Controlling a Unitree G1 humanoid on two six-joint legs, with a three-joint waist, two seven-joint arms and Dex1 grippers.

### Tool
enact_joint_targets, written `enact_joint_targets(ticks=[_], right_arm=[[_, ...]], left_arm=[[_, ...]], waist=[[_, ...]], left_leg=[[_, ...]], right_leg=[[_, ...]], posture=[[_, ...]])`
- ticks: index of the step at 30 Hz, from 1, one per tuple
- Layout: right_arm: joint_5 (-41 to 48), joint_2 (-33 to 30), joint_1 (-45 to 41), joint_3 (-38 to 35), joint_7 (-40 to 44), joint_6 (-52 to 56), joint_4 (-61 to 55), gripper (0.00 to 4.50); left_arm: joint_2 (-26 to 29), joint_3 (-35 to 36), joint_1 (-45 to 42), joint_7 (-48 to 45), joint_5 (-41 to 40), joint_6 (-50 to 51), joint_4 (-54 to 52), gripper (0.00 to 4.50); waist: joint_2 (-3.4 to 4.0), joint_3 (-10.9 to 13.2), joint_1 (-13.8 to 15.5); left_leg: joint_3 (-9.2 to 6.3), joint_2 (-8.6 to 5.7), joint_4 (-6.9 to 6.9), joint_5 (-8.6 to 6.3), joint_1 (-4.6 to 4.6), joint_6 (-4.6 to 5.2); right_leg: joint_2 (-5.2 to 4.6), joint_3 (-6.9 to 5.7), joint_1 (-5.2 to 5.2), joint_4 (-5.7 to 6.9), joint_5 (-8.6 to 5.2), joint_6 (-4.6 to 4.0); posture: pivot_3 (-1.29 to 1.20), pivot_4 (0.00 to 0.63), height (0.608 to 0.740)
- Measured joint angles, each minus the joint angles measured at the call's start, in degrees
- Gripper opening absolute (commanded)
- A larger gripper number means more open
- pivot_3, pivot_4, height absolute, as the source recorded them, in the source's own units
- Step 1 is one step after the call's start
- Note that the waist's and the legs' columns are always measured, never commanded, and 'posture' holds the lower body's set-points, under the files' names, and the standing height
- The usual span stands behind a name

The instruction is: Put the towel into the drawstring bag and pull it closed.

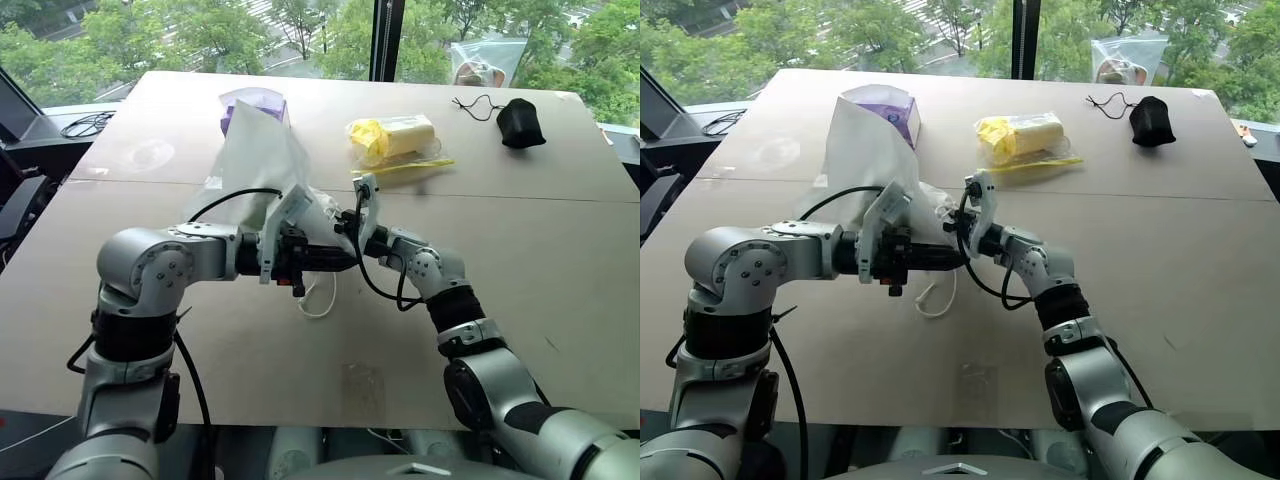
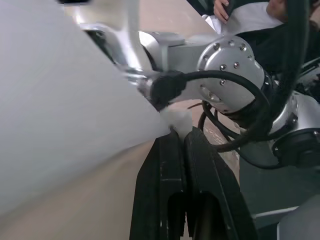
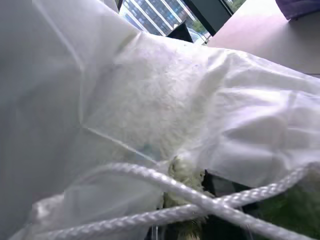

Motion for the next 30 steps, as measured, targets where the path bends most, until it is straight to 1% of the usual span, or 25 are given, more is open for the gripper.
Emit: enact_joint_targets(ticks=[2,3,4,6,9,11,12,14,15,17,19,20,21,23,24,26,29,30], right_arm=[[-0.23,-0.12,-0.10,-0.86,0.00,-1.15,1.91,1.66],[-0.19,-0.44,0.13,-1.54,-0.01,-1.22,1.43,2.32],[-0.18,-0.48,0.15,-1.67,-0.01,-1.22,1.34,2.59],[-0.23,-2.60,4.04,-1.65,-1.88,-0.64,-6.07,3.54],[-0.88,-7.91,10.06,-1.35,-3.38,1.33,-15.39,3.54],[-1.60,-12.42,14.78,-0.58,-3.85,2.62,-23.17,3.54],[-2.41,-14.05,16.43,-0.13,-4.13,2.33,-26.26,3.76],[-3.69,-15.71,17.84,0.37,-4.90,1.69,-29.60,4.45],[-4.13,-17.00,18.78,1.25,-4.92,1.47,-32.49,4.48],[-5.19,-18.40,20.15,2.97,-5.36,1.46,-36.62,4.48],[-6.68,-19.81,20.43,4.24,-5.90,1.24,-38.06,4.48],[-8.98,-21.59,20.37,5.94,-6.33,0.41,-38.68,4.48],[-11.59,-22.64,20.01,7.43,-7.35,-0.66,-38.30,4.48],[-15.97,-22.65,18.46,9.62,-9.81,-2.73,-35.14,4.48],[-20.28,-21.58,15.74,11.32,-12.96,-5.46,-29.36,4.48],[-21.85,-20.71,14.68,11.87,-13.80,-7.23,-26.56,4.48],[-20.76,-19.21,14.30,12.34,-10.71,-9.06,-26.31,4.48],[-20.61,-19.07,14.28,12.80,-9.68,-9.39,-26.86,4.10]], left_arm=[[-0.36,0.07,-0.05,0.94,-0.11,-0.02,-0.02,0.00],[-0.31,0.04,-0.05,1.46,-0.03,-0.30,-0.01,0.00],[-0.28,0.05,-0.05,1.49,-0.03,-0.35,-0.01,0.00],[1.21,-0.65,0.02,2.01,2.18,-3.96,0.64,0.00],[4.10,-0.40,0.57,2.47,8.02,-11.58,4.50,0.00],[5.16,-1.00,0.68,0.77,12.26,-19.48,9.16,0.00],[5.82,-1.32,0.36,-0.31,14.15,-22.55,11.70,0.00],[5.99,-2.46,-1.29,-2.15,15.79,-24.84,14.60,0.00],[5.83,-2.97,-2.85,-3.52,15.99,-25.55,16.35,0.00],[5.83,-3.08,-5.33,-5.31,16.48,-26.92,18.45,0.00],[5.91,-3.19,-6.55,-6.33,17.16,-28.14,19.19,0.00],[6.08,-3.84,-7.32,-7.20,18.25,-29.48,20.01,0.00],[6.68,-4.66,-7.72,-8.09,19.41,-30.86,20.90,0.00],[7.42,-5.83,-8.10,-9.46,21.25,-32.64,22.22,0.00],[7.71,-6.98,-8.82,-10.65,22.46,-33.79,23.32,0.00],[7.71,-7.45,-9.22,-11.56,23.13,-34.50,23.49,0.00],[7.62,-7.87,-10.00,-11.64,25.09,-35.57,24.62,0.00],[7.46,-7.96,-10.01,-11.41,25.63,-35.75,24.68,0.00]], waist=[[0.01,0.00,0.05],[0.01,0.01,0.05],[0.01,0.01,0.05],[0.01,0.00,0.22],[0.01,0.00,0.42],[0.01,0.01,0.59],[0.01,0.01,0.59],[0.01,0.01,0.44],[0.01,0.01,0.45],[0.01,0.01,0.42],[0.01,0.01,0.37],[0.01,0.01,0.37],[0.01,0.00,0.32],[0.01,0.01,0.07],[0.01,0.01,-0.04],[0.02,0.02,0.07],[0.02,0.02,0.20],[0.02,0.02,0.20]], left_leg=[[0.00,0.00,-0.01,0.00,0.00,0.00],[-0.01,0.01,-0.01,0.00,-0.02,0.00],[-0.01,0.01,-0.01,0.00,-0.01,-0.01],[-0.02,0.01,-0.03,0.00,-0.02,-0.02],[0.01,-0.05,-0.05,0.00,-0.02,-0.02],[0.03,-0.07,-0.04,0.00,-0.02,-0.01],[0.03,-0.07,-0.04,0.00,-0.01,-0.01],[0.02,-0.06,-0.04,-0.03,0.00,0.04],[0.01,-0.05,-0.04,-0.04,0.00,0.06],[0.02,-0.03,-0.04,-0.04,-0.01,0.06],[0.05,-0.04,-0.02,-0.04,-0.01,0.06],[0.07,-0.06,-0.02,-0.04,-0.01,0.05],[0.08,-0.07,-0.01,-0.04,0.00,0.06],[0.11,-0.07,0.00,-0.04,0.01,0.06],[0.09,-0.06,0.01,-0.04,0.01,0.06],[0.07,-0.05,0.00,-0.02,-0.01,0.04],[0.06,-0.03,-0.01,0.00,-0.06,0.00],[0.08,-0.03,0.00,0.00,-0.06,0.01]], right_leg=[[-0.08,0.00,0.00,0.00,0.00,0.00],[-0.09,-0.01,-0.01,-0.01,0.00,0.00],[-0.10,-0.01,-0.01,0.00,0.00,0.00],[-0.14,-0.04,-0.01,-0.02,0.00,0.00],[-0.21,-0.04,-0.01,-0.04,0.00,0.00],[-0.23,-0.06,-0.01,-0.04,-0.01,0.00],[-0.20,-0.05,-0.01,-0.04,-0.01,0.00],[-0.09,-0.04,-0.02,-0.01,-0.01,0.00],[0.17,-0.05,-0.02,-0.01,-0.01,0.00],[0.21,-0.03,-0.02,-0.02,-0.02,0.00],[0.21,0.01,-0.02,-0.03,-0.02,0.01],[0.20,0.02,-0.02,-0.04,-0.02,0.01],[0.20,0.03,-0.02,-0.05,-0.02,0.01],[0.21,0.06,-0.03,-0.03,-0.02,0.01],[0.25,0.06,-0.03,-0.01,-0.02,0.01],[0.25,0.04,-0.06,0.01,-0.02,0.01],[0.25,0.04,-0.06,-0.08,-0.02,0.01],[0.24,0.06,-0.06,-0.08,-0.02,0.01]], posture=[[0.00,0.150,0.740],[0.00,0.150,0.740],[0.00,0.150,0.740],[0.00,0.150,0.740],[0.00,0.150,0.740],[0.00,0.150,0.740],[0.00,0.150,0.740],[0.00,0.150,0.740],[0.00,0.150,0.740],[0.00,0.150,0.740],[0.00,0.150,0.740],[0.00,0.150,0.740],[0.00,0.150,0.740],[0.00,0.150,0.740],[0.00,0.150,0.740],[0.00,0.150,0.740],[0.00,0.150,0.740],[0.00,0.150,0.740]])
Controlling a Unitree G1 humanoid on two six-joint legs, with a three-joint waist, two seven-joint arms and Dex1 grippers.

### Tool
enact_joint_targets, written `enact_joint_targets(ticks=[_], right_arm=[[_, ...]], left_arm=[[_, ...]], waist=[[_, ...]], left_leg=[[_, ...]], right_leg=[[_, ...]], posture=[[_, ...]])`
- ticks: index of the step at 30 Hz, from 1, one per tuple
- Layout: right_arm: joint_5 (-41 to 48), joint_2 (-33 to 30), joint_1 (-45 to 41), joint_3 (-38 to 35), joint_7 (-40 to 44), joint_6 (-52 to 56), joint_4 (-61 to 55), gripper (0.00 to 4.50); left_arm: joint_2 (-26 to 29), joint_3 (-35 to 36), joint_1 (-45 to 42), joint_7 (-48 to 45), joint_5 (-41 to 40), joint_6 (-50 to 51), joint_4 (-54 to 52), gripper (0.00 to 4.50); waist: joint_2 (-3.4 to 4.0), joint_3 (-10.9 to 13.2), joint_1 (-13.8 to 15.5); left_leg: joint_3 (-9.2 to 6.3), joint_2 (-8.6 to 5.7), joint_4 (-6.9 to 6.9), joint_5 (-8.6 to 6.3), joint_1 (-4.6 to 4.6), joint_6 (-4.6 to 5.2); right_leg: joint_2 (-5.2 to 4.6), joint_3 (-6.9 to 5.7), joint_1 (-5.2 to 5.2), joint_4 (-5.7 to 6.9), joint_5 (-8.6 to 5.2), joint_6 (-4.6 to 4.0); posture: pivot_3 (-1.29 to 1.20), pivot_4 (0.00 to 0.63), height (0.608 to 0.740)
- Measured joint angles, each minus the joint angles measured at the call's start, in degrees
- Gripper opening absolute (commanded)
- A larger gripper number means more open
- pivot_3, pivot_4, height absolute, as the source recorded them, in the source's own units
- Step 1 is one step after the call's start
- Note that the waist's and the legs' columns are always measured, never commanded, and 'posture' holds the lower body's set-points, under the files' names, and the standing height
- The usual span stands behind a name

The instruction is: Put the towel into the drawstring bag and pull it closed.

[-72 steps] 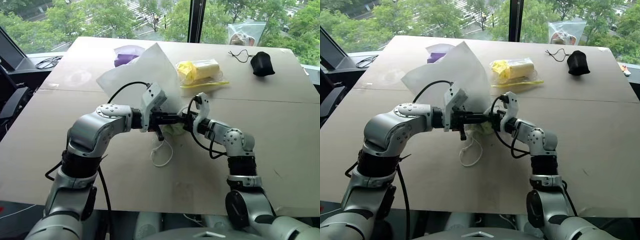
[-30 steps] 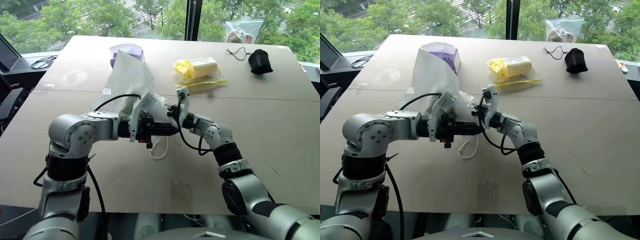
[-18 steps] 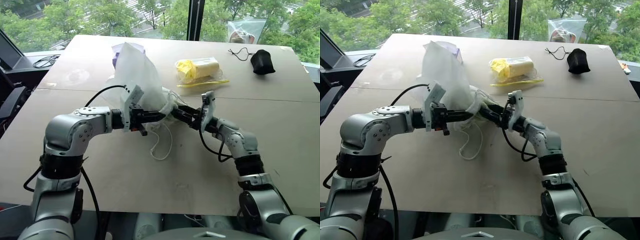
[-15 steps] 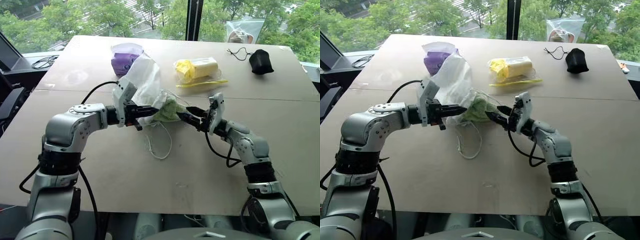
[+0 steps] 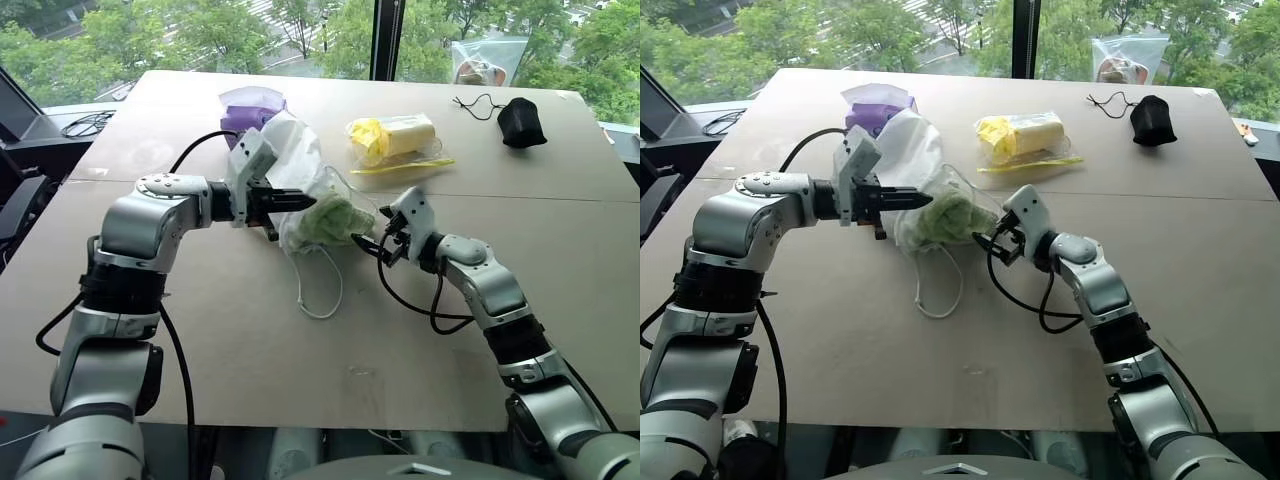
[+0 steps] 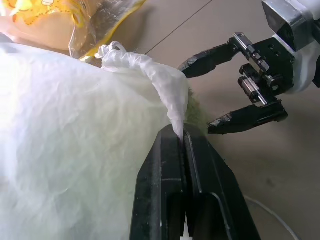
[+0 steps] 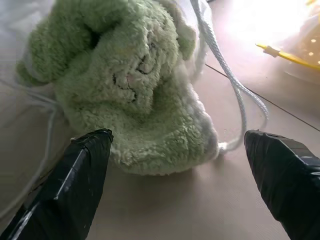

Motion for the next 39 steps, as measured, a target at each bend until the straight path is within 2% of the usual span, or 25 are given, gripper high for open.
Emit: enact_joint_targets(ticks=[2,4,8,9,10,14,19,25,29,32,33,37,39], right_arm=[[-0.41,1.44,-0.38,0.61,0.17,-0.85,0.40,3.69],[-0.38,3.77,-1.26,0.84,0.10,-1.90,2.74,2.79],[2.29,13.57,-4.64,-1.09,0.91,-7.23,15.61,0.85],[2.68,14.62,-5.10,-1.43,1.29,-8.32,17.33,0.25],[4.46,15.75,-5.77,-3.04,2.48,-9.28,19.93,0.12],[13.48,19.15,-9.95,-11.39,7.28,-8.57,27.16,0.12],[26.07,19.24,-15.29,-20.52,12.02,-2.61,34.28,0.12],[30.21,19.42,-16.53,-22.24,10.99,-0.21,40.95,0.12],[30.30,19.40,-16.26,-19.68,5.71,3.02,33.42,0.12],[27.31,19.20,-10.83,-13.32,2.16,3.59,16.97,0.12],[25.84,19.13,-9.23,-12.02,0.78,3.23,15.08,0.12],[14.34,14.89,-1.47,-5.16,-5.42,1.77,13.02,0.12],[11.45,12.42,-1.24,-3.80,-4.97,0.69,11.06,0.12]], left_arm=[[-0.70,0.01,0.27,0.64,0.45,0.03,-0.10,0.00],[-1.21,0.13,1.20,1.25,0.41,0.41,-0.89,0.00],[-2.80,0.22,4.61,1.75,-0.93,3.19,-5.15,0.00],[-2.93,0.22,4.89,1.84,-1.10,3.80,-5.82,0.00],[-2.91,0.78,5.52,2.10,-2.35,5.50,-7.29,0.00],[-2.69,3.62,9.01,1.31,-10.99,15.23,-16.10,0.00],[-3.32,8.23,9.33,3.50,-21.62,26.78,-23.48,0.00],[-8.34,15.02,8.03,11.80,-33.16,38.74,-26.44,0.00],[-9.60,15.81,9.90,16.50,-33.21,38.58,-27.05,0.00],[-10.56,13.99,13.17,18.58,-28.57,31.33,-27.25,0.00],[-10.52,13.15,13.90,19.05,-27.01,29.65,-27.12,0.00],[-10.25,3.15,19.73,20.23,-15.97,18.10,-27.18,0.00],[-13.74,1.53,20.23,21.87,-14.48,16.17,-27.16,0.00]], waist=[[0.00,0.00,-0.03],[-0.01,-0.01,-0.21],[-0.01,-0.01,-0.36],[0.01,0.00,-0.31],[0.00,0.00,-0.20],[0.00,0.00,0.00],[0.00,0.00,-0.07],[0.02,0.01,-0.38],[0.03,0.02,-0.40],[0.01,-0.08,-0.19],[0.00,-0.11,-0.15],[0.05,-0.10,0.16],[0.01,-0.07,0.64]], left_leg=[[0.02,0.00,0.00,0.00,0.00,0.00],[0.02,0.00,0.00,0.00,0.03,0.01],[-0.04,0.09,0.00,0.00,0.08,0.00],[-0.05,0.09,0.00,0.00,0.06,0.00],[-0.04,0.07,0.00,0.00,0.05,-0.01],[-0.02,0.00,0.04,0.00,0.00,0.00],[-0.12,0.05,0.03,0.00,0.13,-0.01],[-0.11,0.06,0.03,0.01,0.12,-0.01],[-0.08,0.05,0.03,0.01,0.09,-0.03],[-0.10,0.05,-0.02,0.00,0.12,-0.05],[-0.10,0.05,-0.04,0.00,0.12,-0.06],[-0.02,-0.12,0.00,-0.01,0.05,-0.04],[-0.05,-0.17,0.05,0.00,0.04,-0.01]], right_leg=[[-0.04,0.01,0.00,-0.01,0.00,0.01],[-0.03,0.02,0.00,0.04,0.01,0.00],[0.00,-0.01,0.00,0.14,0.01,-0.02],[0.00,-0.03,-0.01,0.13,0.01,-0.02],[-0.02,-0.03,0.01,0.11,0.01,-0.02],[-0.19,-0.03,0.05,0.04,0.03,0.02],[-0.36,-0.11,0.10,0.16,0.03,0.00],[-0.37,-0.08,0.10,0.16,0.03,0.00],[-0.40,-0.05,0.05,0.20,0.03,0.00],[-0.40,-0.07,0.07,0.13,0.02,-0.01],[-0.40,-0.08,0.08,0.12,0.03,-0.01],[-0.60,-0.05,0.06,0.10,0.03,0.00],[-0.63,-0.08,0.07,0.12,0.04,0.01]], posture=[[0.00,0.150,0.740],[0.00,0.150,0.740],[0.00,0.150,0.740],[0.00,0.150,0.740],[0.00,0.150,0.740],[0.00,0.150,0.740],[0.00,0.150,0.740],[0.00,0.150,0.740],[0.00,0.150,0.740],[0.00,0.150,0.740],[0.00,0.150,0.740],[0.00,0.150,0.740],[0.00,0.150,0.740]])
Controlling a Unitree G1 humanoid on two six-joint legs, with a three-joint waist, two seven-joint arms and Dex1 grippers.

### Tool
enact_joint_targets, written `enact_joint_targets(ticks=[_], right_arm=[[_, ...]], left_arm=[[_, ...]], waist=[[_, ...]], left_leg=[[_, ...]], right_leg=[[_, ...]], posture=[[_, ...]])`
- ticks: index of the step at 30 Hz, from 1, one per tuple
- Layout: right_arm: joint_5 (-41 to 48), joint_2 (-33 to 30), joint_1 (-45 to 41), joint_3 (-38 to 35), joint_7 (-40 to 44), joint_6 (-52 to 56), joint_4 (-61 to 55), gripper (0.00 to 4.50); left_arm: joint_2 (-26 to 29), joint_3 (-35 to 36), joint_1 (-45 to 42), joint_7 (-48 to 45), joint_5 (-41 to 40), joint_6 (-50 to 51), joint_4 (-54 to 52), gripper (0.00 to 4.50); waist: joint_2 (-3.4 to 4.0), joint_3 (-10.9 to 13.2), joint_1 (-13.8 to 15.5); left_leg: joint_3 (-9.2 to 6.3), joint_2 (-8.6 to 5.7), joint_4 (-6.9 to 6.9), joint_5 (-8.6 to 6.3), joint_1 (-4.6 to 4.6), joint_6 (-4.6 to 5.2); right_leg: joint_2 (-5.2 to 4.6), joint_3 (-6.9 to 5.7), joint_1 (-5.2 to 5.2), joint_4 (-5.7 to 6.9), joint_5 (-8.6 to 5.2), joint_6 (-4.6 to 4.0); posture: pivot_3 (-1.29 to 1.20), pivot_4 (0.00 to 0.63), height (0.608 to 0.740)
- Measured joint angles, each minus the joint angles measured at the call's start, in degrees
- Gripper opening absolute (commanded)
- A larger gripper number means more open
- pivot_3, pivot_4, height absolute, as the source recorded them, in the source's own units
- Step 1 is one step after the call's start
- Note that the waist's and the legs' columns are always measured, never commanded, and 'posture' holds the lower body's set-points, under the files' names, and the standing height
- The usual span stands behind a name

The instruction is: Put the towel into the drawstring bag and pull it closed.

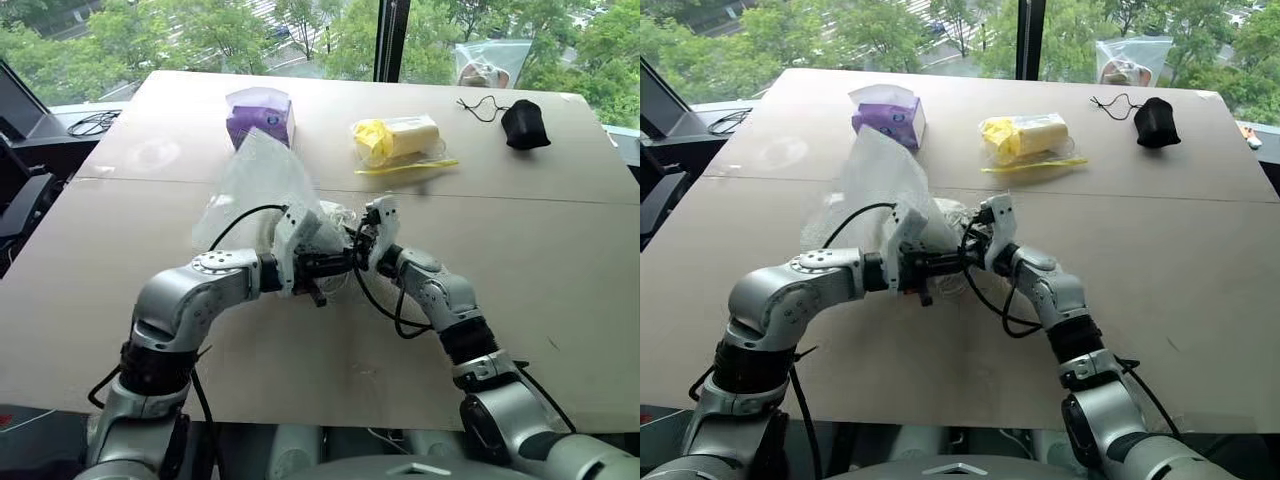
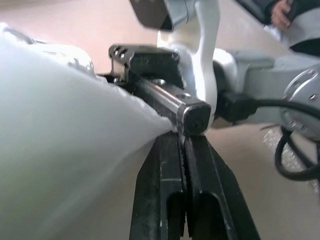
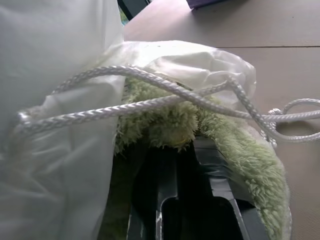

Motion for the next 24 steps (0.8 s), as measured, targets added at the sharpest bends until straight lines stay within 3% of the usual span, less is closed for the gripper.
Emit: enact_joint_targets(ticks=[4,8,14,20,24], right_arm=[[2.70,2.20,-1.52,-3.41,2.91,0.82,0.30,0.12],[2.12,4.78,-6.99,-4.05,7.85,-2.36,11.52,0.12],[-4.36,6.73,-13.02,-3.20,6.26,-13.45,27.48,0.12],[-6.58,6.30,-13.00,-2.84,6.15,-16.26,28.84,0.12],[-2.82,5.91,-9.43,-4.63,9.90,-10.65,21.69,0.12]], left_arm=[[-4.51,3.22,-0.62,3.53,-3.66,2.97,-1.79,0.00],[-4.12,7.34,-0.58,6.19,-6.41,7.85,-2.37,0.00],[-6.64,11.18,-1.51,9.53,-9.55,11.66,-2.84,0.00],[-4.38,10.89,-1.40,9.55,-9.42,10.57,-4.19,0.00],[-2.68,10.82,-1.40,7.88,-8.86,7.38,-4.19,0.00]], waist=[[0.00,0.00,-0.10],[0.01,0.00,-0.91],[-0.10,-0.07,-0.41],[-0.10,-0.12,-0.44],[-0.10,-0.11,-0.40]], left_leg=[[-0.02,0.17,0.00,-0.04,0.13,0.07],[-0.05,0.24,-0.01,-0.04,0.17,0.07],[-0.05,0.16,0.03,0.01,0.09,-0.02],[-0.17,0.10,0.02,0.01,0.21,-0.02],[-0.21,0.11,0.01,0.01,0.18,-0.02]], right_leg=[[0.26,0.05,0.02,0.12,0.00,-0.01],[0.43,0.09,0.00,0.19,-0.01,-0.03],[0.19,-0.02,0.11,-0.02,0.00,-0.01],[0.10,-0.13,0.24,0.07,0.01,-0.01],[0.10,-0.17,0.24,0.05,0.01,-0.01]], posture=[[0.00,0.150,0.740],[0.00,0.150,0.740],[0.00,0.150,0.740],[0.00,0.150,0.740],[0.00,0.150,0.740]])
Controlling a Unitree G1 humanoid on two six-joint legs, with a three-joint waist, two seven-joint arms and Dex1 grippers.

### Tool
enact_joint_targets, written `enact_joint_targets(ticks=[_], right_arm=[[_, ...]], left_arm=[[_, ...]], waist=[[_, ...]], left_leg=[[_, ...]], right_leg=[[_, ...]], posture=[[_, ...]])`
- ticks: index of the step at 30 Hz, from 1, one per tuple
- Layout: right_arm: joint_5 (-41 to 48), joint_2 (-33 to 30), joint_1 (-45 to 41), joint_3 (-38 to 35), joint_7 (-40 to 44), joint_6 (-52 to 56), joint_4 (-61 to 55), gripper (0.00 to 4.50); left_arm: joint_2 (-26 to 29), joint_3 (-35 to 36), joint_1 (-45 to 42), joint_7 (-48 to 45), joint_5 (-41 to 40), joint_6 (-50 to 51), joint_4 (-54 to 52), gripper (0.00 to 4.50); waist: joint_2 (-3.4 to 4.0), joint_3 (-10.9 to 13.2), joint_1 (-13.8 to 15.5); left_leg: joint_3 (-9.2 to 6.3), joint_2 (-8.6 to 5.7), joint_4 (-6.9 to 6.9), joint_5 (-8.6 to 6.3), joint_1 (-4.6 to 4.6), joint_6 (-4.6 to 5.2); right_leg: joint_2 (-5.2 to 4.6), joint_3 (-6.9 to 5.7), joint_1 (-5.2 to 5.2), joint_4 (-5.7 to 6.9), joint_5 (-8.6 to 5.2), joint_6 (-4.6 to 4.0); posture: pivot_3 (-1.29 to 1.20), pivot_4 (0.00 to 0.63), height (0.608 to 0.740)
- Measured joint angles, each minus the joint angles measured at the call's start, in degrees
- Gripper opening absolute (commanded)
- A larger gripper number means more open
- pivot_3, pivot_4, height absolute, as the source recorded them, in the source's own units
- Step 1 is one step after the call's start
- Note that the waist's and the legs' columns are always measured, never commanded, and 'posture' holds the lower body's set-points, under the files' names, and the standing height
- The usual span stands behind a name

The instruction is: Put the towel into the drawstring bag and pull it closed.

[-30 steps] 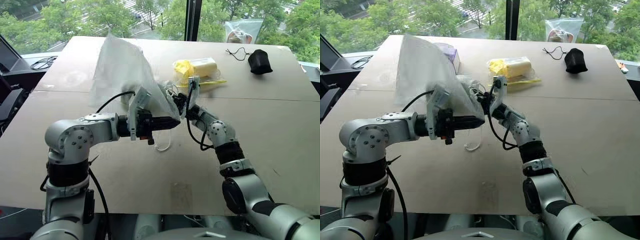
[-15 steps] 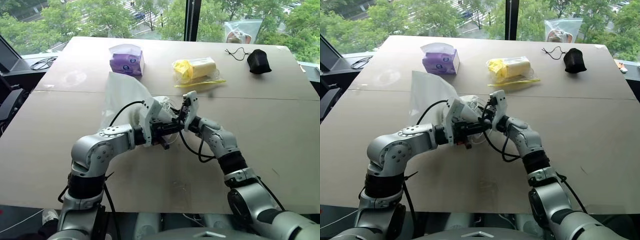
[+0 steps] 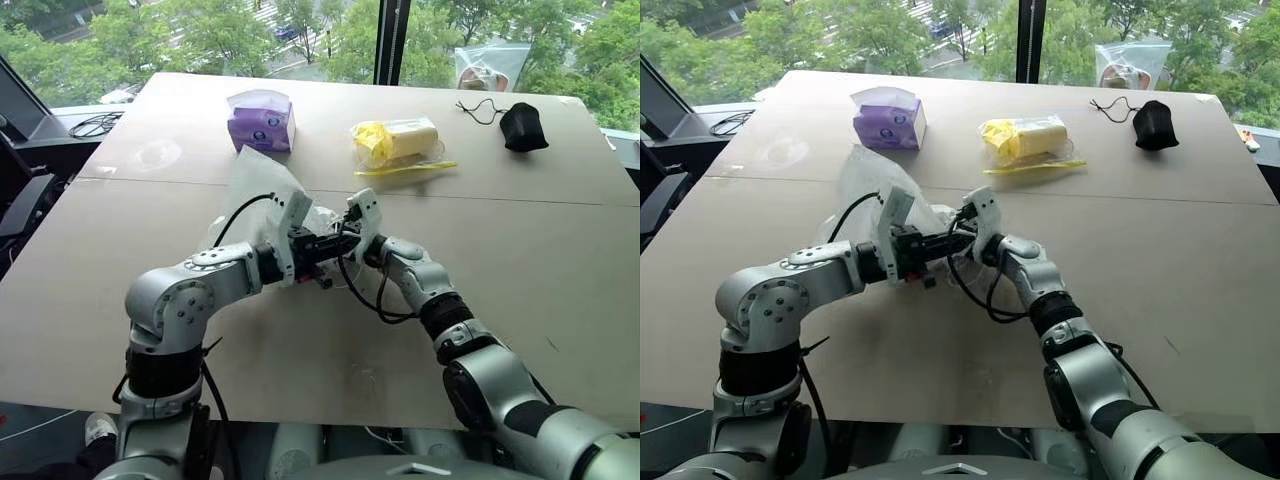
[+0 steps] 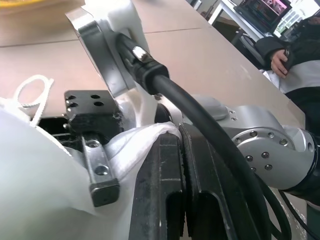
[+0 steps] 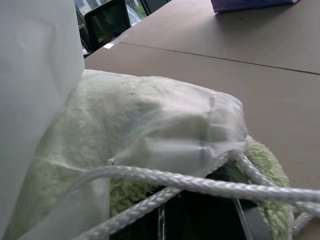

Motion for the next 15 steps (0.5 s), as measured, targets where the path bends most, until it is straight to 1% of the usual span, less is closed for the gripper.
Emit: enact_joint_targets(ticks=[1,4,5,8,11,15], right_arm=[[2.47,-0.36,1.81,-0.74,1.70,3.85,-3.90,0.12],[5.80,-0.95,4.50,-1.07,2.75,10.00,-10.47,0.94],[6.62,-1.49,5.35,-1.00,2.91,11.83,-13.17,1.48],[6.98,-3.19,6.55,-0.52,2.28,14.89,-19.26,2.59],[4.46,-6.51,7.20,1.36,-0.97,16.10,-24.89,2.59],[0.54,-8.03,7.15,3.50,-4.89,15.49,-25.97,2.59]], left_arm=[[0.86,-0.26,0.03,-1.09,0.11,-1.05,0.01,0.00],[2.02,-1.13,0.02,-3.51,0.27,-3.22,0.14,0.00],[2.75,-1.54,-0.03,-4.54,0.46,-4.25,0.28,0.00],[5.16,-2.62,-0.23,-7.38,1.19,-6.97,1.38,0.00],[8.14,-4.60,-0.82,-11.08,2.98,-10.57,4.57,0.00],[9.40,-5.59,-1.55,-13.77,4.39,-12.94,8.40,0.00]], waist=[[0.01,0.00,-0.01],[0.04,0.03,-0.05],[0.05,0.04,-0.12],[0.07,0.05,-0.14],[0.08,0.06,-0.13],[0.09,0.07,-0.27]], left_leg=[[-0.01,0.00,0.00,0.00,-0.03,0.00],[-0.01,0.00,-0.02,0.00,-0.06,0.00],[-0.01,0.00,-0.04,-0.01,-0.06,0.00],[-0.02,0.00,-0.05,-0.01,-0.05,0.02],[0.00,-0.03,-0.04,-0.04,-0.05,0.07],[0.04,-0.03,-0.04,-0.03,-0.06,0.06]], right_leg=[[0.00,-0.02,0.00,-0.06,0.00,0.00],[-0.02,-0.03,-0.02,-0.10,0.00,0.00],[-0.01,-0.03,-0.03,-0.10,0.00,0.00],[0.01,-0.05,-0.03,-0.09,0.00,-0.01],[0.02,-0.05,-0.04,-0.11,-0.01,0.00],[0.05,0.00,-0.07,-0.11,-0.01,0.01]], posture=[[0.00,0.150,0.740],[0.00,0.150,0.740],[0.00,0.150,0.740],[0.00,0.150,0.740],[0.00,0.150,0.740],[0.00,0.150,0.740]])
